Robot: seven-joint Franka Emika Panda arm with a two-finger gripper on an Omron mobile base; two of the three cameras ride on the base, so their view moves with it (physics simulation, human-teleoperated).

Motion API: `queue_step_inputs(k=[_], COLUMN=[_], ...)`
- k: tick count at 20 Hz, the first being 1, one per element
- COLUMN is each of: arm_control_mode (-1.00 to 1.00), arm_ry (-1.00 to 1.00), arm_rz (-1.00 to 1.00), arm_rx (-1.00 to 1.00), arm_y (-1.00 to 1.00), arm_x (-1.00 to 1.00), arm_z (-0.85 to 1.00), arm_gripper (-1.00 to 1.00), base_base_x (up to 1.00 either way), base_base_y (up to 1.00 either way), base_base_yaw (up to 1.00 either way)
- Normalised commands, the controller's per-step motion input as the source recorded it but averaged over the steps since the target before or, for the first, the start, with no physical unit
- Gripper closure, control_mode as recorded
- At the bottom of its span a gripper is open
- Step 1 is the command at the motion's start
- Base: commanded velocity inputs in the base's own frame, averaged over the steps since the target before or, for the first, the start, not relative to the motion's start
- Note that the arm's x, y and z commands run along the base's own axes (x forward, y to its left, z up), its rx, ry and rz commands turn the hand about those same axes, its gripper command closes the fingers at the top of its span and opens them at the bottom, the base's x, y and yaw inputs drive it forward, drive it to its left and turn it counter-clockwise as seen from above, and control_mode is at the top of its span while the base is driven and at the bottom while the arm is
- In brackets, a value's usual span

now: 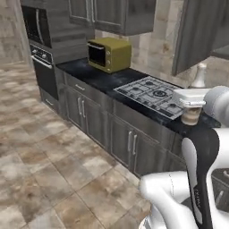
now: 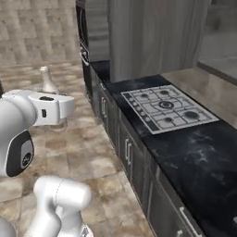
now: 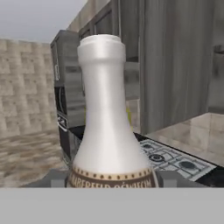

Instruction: Open the cabinet directly in front. Then move the liquor and the mug to the dining counter with the jar on it.

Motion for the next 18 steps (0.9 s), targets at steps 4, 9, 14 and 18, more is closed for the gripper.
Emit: queue_step_inputs(k=[4,9,14,18], arm_control_mode=[1.0,1.0,1.0,1.0], arm_ry=[0.0,0.0,0.0,0.0], arm_rz=[0.0,0.0,0.0,0.0], arm_rx=[0.0,0.0,0.0,0.0], arm_y=[0.0,0.0,0.0,0.0], arm_x=[0.0,0.0,0.0,0.0], arm_z=[0.0,0.0,0.0,0.0], arm_gripper=[1.0,1.0,1.0,1.0], base_base_x=[0.0,0.0,-0.01,0.04], base_base_y=[0.03,0.26,0.21,0.05], base_base_yaw=[0.95,0.88,0.32,0.05])
